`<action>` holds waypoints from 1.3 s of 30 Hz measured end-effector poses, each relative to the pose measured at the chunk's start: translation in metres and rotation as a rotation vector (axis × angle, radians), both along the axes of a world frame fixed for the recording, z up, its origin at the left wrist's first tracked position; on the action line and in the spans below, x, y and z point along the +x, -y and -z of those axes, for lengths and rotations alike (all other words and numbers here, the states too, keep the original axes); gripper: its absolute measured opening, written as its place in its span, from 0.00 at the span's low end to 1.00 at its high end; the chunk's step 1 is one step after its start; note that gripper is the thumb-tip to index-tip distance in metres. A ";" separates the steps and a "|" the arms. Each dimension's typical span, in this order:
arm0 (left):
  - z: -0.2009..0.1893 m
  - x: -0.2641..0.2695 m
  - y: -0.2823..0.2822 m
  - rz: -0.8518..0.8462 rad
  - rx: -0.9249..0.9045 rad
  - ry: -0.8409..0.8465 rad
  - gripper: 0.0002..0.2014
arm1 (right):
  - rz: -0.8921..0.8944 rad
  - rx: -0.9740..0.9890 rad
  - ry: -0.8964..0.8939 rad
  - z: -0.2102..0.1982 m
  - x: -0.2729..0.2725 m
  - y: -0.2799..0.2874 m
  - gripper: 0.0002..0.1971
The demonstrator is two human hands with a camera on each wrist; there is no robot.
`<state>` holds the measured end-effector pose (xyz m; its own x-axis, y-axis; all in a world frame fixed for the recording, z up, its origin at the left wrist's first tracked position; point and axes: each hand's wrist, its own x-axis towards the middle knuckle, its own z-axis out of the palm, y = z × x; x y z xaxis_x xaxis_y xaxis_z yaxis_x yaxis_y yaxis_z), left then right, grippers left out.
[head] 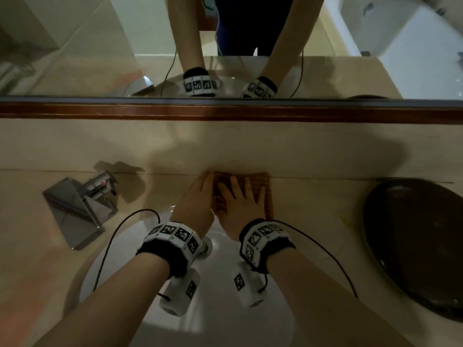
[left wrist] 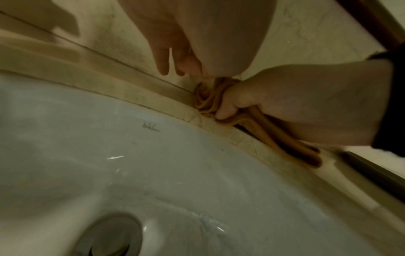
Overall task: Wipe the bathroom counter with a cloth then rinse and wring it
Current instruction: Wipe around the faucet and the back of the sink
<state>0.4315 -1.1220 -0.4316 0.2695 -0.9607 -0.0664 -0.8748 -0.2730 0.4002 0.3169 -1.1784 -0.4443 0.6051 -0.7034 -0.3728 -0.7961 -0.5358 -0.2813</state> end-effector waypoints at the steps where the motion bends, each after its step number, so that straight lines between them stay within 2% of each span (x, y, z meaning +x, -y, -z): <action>1: -0.001 0.002 -0.002 0.008 -0.010 0.012 0.35 | -0.004 0.003 -0.004 0.002 0.003 -0.001 0.32; 4: -0.004 0.001 -0.003 0.081 -0.070 0.000 0.30 | -0.033 0.017 0.013 0.000 -0.008 -0.001 0.44; 6: -0.005 -0.006 0.000 0.151 -0.075 -0.015 0.27 | 0.028 0.029 0.086 -0.005 -0.029 0.002 0.49; 9: -0.003 -0.021 0.012 0.295 0.009 0.067 0.26 | 0.171 0.103 0.135 -0.012 -0.049 0.008 0.45; 12: 0.008 -0.023 0.025 0.318 0.109 0.190 0.28 | 0.199 0.071 0.097 -0.013 -0.042 0.013 0.41; 16: 0.023 -0.011 0.021 0.346 0.144 0.270 0.38 | 0.211 0.036 0.045 -0.018 -0.025 0.013 0.40; 19: 0.027 0.003 0.011 0.290 0.105 0.254 0.40 | 0.158 0.005 0.036 -0.018 -0.009 0.006 0.40; 23: 0.027 0.038 -0.009 0.177 0.131 0.211 0.34 | 0.080 0.008 0.046 -0.020 0.030 -0.010 0.40; 27: 0.020 0.052 -0.015 0.163 0.185 0.181 0.33 | 0.063 -0.005 -0.002 -0.019 0.046 -0.017 0.40; 30: 0.018 0.040 -0.011 0.129 0.163 0.151 0.33 | 0.059 -0.048 -0.037 -0.017 0.035 -0.012 0.38; 36: 0.017 -0.017 0.019 0.257 0.166 0.128 0.30 | 0.181 -0.063 -0.147 -0.016 -0.028 0.011 0.36; 39: 0.014 -0.027 0.026 0.244 0.158 0.182 0.29 | 0.168 -0.006 -0.117 -0.016 -0.047 0.017 0.35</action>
